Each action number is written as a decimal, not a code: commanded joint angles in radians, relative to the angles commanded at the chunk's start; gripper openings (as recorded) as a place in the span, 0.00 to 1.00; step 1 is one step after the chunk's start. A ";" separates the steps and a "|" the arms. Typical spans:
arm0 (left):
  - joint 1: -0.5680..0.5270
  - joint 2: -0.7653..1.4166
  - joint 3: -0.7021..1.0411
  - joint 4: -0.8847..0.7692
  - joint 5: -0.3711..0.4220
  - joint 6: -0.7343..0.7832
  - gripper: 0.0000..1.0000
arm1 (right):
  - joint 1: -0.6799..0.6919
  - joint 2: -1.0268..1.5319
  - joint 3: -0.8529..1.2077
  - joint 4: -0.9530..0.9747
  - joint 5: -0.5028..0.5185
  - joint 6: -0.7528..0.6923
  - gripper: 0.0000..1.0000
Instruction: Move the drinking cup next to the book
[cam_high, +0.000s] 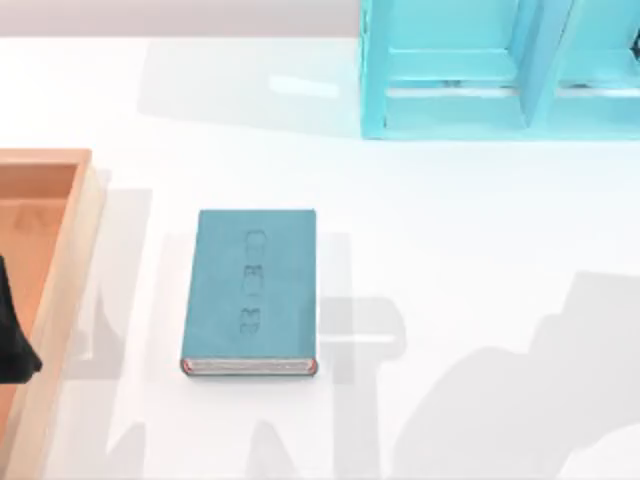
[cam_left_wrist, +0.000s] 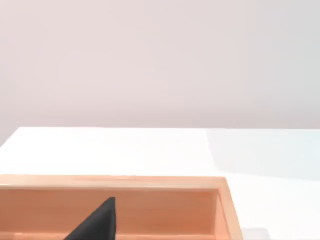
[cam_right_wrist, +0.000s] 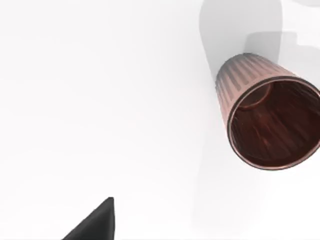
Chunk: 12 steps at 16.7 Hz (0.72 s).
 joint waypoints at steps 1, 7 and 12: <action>0.000 0.000 0.000 0.000 0.000 0.000 1.00 | 0.000 0.001 -0.003 0.003 0.000 0.000 1.00; 0.000 0.000 0.000 0.000 0.000 0.000 1.00 | 0.000 0.048 -0.166 0.216 0.002 0.005 1.00; 0.000 0.000 0.000 0.000 0.000 0.000 1.00 | -0.001 0.088 -0.294 0.379 0.002 0.004 1.00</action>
